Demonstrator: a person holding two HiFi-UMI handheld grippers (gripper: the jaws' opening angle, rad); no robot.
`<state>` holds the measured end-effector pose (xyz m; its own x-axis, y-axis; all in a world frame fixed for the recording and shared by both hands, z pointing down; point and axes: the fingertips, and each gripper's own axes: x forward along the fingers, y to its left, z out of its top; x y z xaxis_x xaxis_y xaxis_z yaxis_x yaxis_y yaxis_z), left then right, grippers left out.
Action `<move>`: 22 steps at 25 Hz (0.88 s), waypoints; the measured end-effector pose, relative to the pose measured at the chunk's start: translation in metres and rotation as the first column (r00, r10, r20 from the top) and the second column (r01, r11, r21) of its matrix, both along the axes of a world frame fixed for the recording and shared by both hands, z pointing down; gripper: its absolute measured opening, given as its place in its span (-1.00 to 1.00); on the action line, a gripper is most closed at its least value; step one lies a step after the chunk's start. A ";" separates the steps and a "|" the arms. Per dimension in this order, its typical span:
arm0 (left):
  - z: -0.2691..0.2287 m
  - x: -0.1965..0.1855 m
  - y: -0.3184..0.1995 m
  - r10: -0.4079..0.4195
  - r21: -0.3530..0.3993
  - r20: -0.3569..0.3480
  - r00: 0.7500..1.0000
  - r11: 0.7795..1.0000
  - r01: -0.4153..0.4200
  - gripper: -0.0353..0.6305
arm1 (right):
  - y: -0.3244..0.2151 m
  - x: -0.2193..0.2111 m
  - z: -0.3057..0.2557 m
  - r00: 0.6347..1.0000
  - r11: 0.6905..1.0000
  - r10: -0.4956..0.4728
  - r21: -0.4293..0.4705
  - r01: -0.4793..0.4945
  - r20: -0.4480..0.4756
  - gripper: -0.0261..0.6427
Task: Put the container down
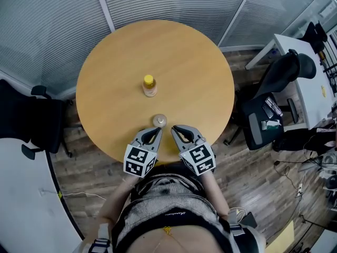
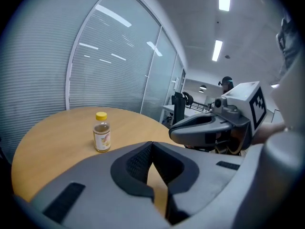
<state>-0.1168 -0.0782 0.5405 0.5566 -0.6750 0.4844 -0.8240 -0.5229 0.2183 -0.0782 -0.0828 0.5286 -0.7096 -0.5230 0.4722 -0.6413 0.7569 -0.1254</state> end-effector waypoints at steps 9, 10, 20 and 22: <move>-0.050 0.005 -0.001 0.010 0.077 -0.059 0.998 0.997 -0.005 -0.83 | 0.002 -0.012 -0.035 0.995 0.997 -0.051 0.070 0.046 0.083 -0.83; -0.056 0.005 0.000 0.013 0.091 -0.061 0.998 0.996 -0.008 -0.83 | 0.003 -0.013 -0.039 0.994 0.995 -0.059 0.079 0.052 0.089 -0.83; -0.105 0.004 0.001 0.030 0.203 -0.051 0.998 0.979 -0.020 -0.83 | 0.008 -0.018 -0.090 0.977 0.986 -0.093 0.151 0.064 0.194 -0.84; -0.111 0.005 0.002 0.033 0.213 -0.058 0.998 0.977 -0.020 -0.83 | 0.009 -0.018 -0.096 0.975 0.984 -0.100 0.165 0.068 0.198 -0.85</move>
